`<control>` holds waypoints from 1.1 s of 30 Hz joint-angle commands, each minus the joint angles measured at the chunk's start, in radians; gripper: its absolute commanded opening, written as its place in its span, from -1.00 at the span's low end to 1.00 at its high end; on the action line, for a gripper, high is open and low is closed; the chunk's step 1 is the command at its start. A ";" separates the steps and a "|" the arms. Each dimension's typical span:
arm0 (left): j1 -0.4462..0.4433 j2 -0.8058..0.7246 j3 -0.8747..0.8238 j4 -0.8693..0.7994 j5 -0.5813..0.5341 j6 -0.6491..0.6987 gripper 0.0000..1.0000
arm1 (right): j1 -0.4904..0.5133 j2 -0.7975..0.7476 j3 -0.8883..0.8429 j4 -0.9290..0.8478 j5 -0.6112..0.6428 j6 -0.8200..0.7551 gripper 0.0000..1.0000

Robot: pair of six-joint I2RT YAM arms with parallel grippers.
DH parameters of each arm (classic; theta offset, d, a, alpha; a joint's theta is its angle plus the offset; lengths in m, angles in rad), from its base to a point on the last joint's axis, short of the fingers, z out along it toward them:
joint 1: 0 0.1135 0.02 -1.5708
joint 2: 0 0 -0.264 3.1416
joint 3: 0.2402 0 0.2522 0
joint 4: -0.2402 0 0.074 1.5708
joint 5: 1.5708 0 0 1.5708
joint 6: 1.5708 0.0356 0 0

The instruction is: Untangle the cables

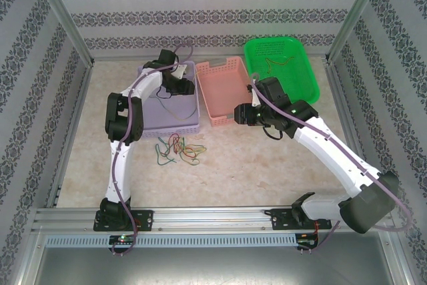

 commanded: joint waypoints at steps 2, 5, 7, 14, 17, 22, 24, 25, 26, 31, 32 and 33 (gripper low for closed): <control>0.014 0.030 0.049 0.033 0.026 0.001 -0.21 | -0.006 0.017 0.005 -0.002 -0.010 0.018 -0.04; 0.022 0.032 0.042 0.070 0.042 -0.028 -0.34 | -0.007 0.024 0.005 -0.001 -0.011 0.021 -0.05; 0.026 0.036 0.042 0.087 0.055 -0.048 -0.45 | -0.008 0.027 0.004 0.001 -0.015 0.024 -0.05; 0.031 0.044 0.040 0.142 0.091 -0.093 -0.66 | -0.008 0.041 -0.003 0.007 -0.028 0.030 -0.07; 0.031 0.044 0.040 0.144 0.087 -0.105 -0.75 | -0.008 0.047 0.002 0.007 -0.033 0.030 -0.08; 0.033 0.039 0.035 0.131 0.048 -0.130 -0.96 | -0.010 0.050 0.009 0.007 -0.034 0.027 -0.10; 0.035 0.037 0.040 0.104 0.011 -0.155 -1.00 | -0.010 0.049 0.007 0.009 -0.035 0.027 -0.10; 0.038 0.035 0.038 0.093 0.001 -0.169 -1.00 | -0.010 0.048 0.005 0.009 -0.035 0.027 -0.10; 0.039 0.033 0.035 0.083 -0.005 -0.183 -1.00 | -0.010 0.046 0.004 0.010 -0.036 0.027 -0.10; 0.041 0.014 0.008 0.044 -0.048 -0.231 -1.00 | -0.010 0.041 -0.005 0.017 -0.037 0.031 -0.11; 0.042 0.012 0.004 0.037 -0.056 -0.241 -1.00 | -0.010 0.041 -0.006 0.018 -0.039 0.032 -0.11; 0.043 0.008 -0.001 0.037 -0.054 -0.246 -1.00 | -0.010 0.041 -0.007 0.021 -0.040 0.032 -0.11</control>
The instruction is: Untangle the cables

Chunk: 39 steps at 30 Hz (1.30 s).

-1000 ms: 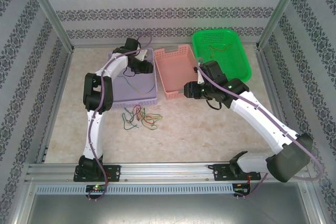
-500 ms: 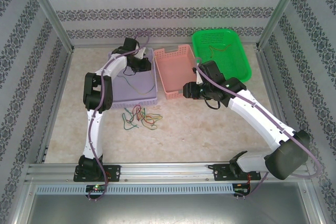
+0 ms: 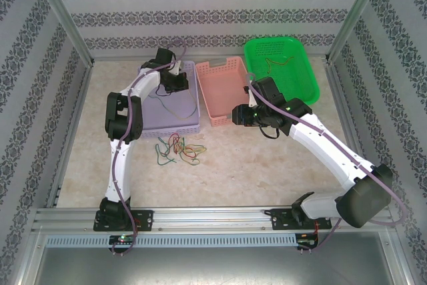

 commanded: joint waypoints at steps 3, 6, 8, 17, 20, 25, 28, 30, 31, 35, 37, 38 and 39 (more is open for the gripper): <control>0.012 -0.025 -0.019 -0.056 -0.021 -0.064 -1.00 | -0.008 -0.006 -0.009 0.016 -0.016 0.013 -0.12; 0.011 -0.014 0.005 -0.075 -0.013 -0.068 -1.00 | -0.008 -0.009 -0.010 0.018 -0.020 0.013 -0.12; 0.011 -0.011 0.030 -0.093 -0.007 -0.077 -0.83 | -0.008 -0.012 -0.012 0.015 -0.020 0.012 -0.11; 0.010 -0.104 0.079 -0.150 -0.041 -0.181 0.00 | -0.007 -0.030 -0.016 0.021 -0.018 0.004 -0.10; 0.011 -0.173 0.051 -0.159 -0.087 -0.231 0.03 | -0.007 -0.035 -0.014 0.026 -0.016 -0.004 -0.10; 0.010 -0.348 -0.093 -0.199 -0.201 -0.384 0.04 | -0.004 -0.060 -0.038 0.051 -0.014 -0.022 -0.11; 0.009 -0.508 -0.288 -0.189 -0.226 -0.500 -0.03 | 0.027 -0.087 -0.080 0.090 -0.009 -0.073 -0.13; 0.004 -0.630 -0.443 -0.172 -0.242 -0.571 -0.07 | 0.067 -0.102 -0.116 0.124 0.000 -0.132 -0.14; 0.001 -0.704 -0.530 -0.162 -0.244 -0.602 -0.09 | 0.096 -0.107 -0.135 0.141 0.004 -0.165 -0.14; -0.034 -0.962 -0.835 -0.180 -0.257 -0.713 -0.18 | 0.212 -0.115 -0.219 0.215 0.015 -0.257 -0.14; -0.059 -1.069 -0.957 -0.201 -0.235 -0.757 -0.18 | 0.254 -0.103 -0.249 0.248 -0.004 -0.268 -0.15; -0.074 -1.117 -1.009 -0.221 -0.232 -0.778 -0.17 | 0.277 -0.093 -0.262 0.265 -0.012 -0.272 -0.15; -0.087 -1.159 -1.055 -0.248 -0.237 -0.800 -0.17 | 0.304 -0.078 -0.273 0.284 -0.016 -0.278 -0.15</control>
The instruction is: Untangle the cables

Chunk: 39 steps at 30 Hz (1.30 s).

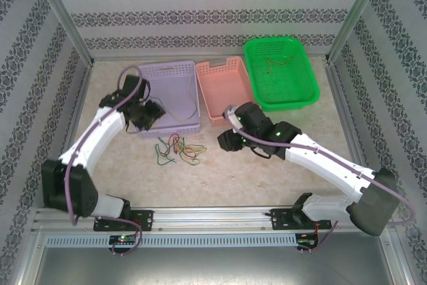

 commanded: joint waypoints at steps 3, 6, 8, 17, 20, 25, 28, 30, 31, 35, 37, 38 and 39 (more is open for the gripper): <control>-0.053 -0.186 -0.224 -0.083 0.003 -0.182 -0.13 | 0.128 0.074 -0.038 0.141 -0.027 -0.089 -0.14; -0.052 -0.232 -0.333 -0.017 0.021 -0.240 -0.14 | 0.203 0.164 -0.010 0.178 -0.030 -0.105 -0.14; -0.050 -0.221 -0.373 0.038 0.028 -0.241 -0.19 | 0.240 0.229 0.019 0.204 -0.035 -0.107 -0.14; 0.000 -0.111 -0.369 0.121 0.046 -0.187 -0.17 | 0.271 0.483 0.172 0.201 0.319 0.029 0.13; 0.000 -0.136 -0.379 0.101 0.054 -0.175 -0.18 | 0.250 0.519 0.197 0.224 0.330 0.030 0.36; -0.001 -0.169 -0.395 0.072 0.067 -0.163 -0.18 | 0.240 0.638 0.321 0.223 0.270 0.006 0.35; -0.001 -0.189 -0.384 0.048 0.063 -0.151 -0.18 | 0.238 0.694 0.375 0.219 0.245 0.028 0.22; 0.000 -0.195 -0.378 0.034 0.062 -0.140 -0.18 | 0.232 0.711 0.383 0.224 0.238 0.054 0.07; -0.001 -0.197 -0.376 0.033 0.064 -0.138 -0.19 | 0.227 0.715 0.384 0.226 0.232 0.064 -0.02; -0.006 -0.205 -0.378 0.036 0.082 -0.140 -0.19 | 0.212 0.685 0.361 0.221 0.213 0.078 -0.79; -0.012 -0.203 -0.375 0.047 0.096 -0.141 -0.18 | 0.210 0.616 0.312 0.231 0.202 0.066 -1.00; -0.022 -0.198 -0.370 0.055 0.101 -0.142 -0.18 | 0.210 0.564 0.272 0.239 0.193 0.051 -1.00; -0.037 -0.193 -0.364 0.064 0.105 -0.147 -0.15 | 0.207 0.508 0.231 0.239 0.184 0.035 -1.00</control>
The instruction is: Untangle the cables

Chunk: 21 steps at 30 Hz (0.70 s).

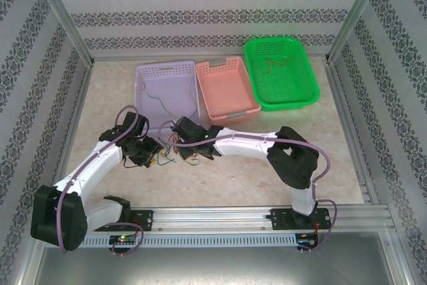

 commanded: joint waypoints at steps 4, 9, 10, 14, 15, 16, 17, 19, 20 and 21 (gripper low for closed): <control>-0.106 0.033 0.047 0.041 0.021 -0.034 -0.06 | -0.052 -0.336 -0.230 -0.035 -0.090 -0.059 -1.00; -0.242 0.130 0.104 0.104 -0.026 -0.091 -0.01 | -0.168 -0.542 -0.397 -0.090 -0.181 -0.068 -1.00; -0.263 0.152 0.119 0.108 -0.037 -0.095 -0.01 | -0.196 -0.567 -0.416 -0.099 -0.190 -0.064 -1.00; -0.332 0.232 0.190 0.092 -0.087 -0.098 -0.02 | -0.312 -0.665 -0.472 -0.128 -0.219 -0.050 -1.00; -0.343 0.246 0.207 0.076 -0.108 -0.094 -0.02 | -0.334 -0.683 -0.476 -0.142 -0.212 -0.051 -1.00; -0.349 0.256 0.221 0.060 -0.124 -0.089 -0.02 | -0.355 -0.696 -0.478 -0.158 -0.205 -0.052 -1.00; -0.353 0.265 0.236 0.043 -0.139 -0.082 -0.01 | -0.376 -0.706 -0.479 -0.179 -0.191 -0.056 -1.00; -0.355 0.281 0.248 0.045 -0.146 -0.071 0.03 | -0.421 -0.718 -0.482 -0.214 -0.184 -0.063 -1.00; -0.356 0.291 0.256 0.049 -0.146 -0.064 0.04 | -0.438 -0.723 -0.486 -0.225 -0.184 -0.069 -1.00; -0.360 0.301 0.267 0.058 -0.148 -0.049 0.04 | -0.453 -0.726 -0.491 -0.230 -0.188 -0.075 -1.00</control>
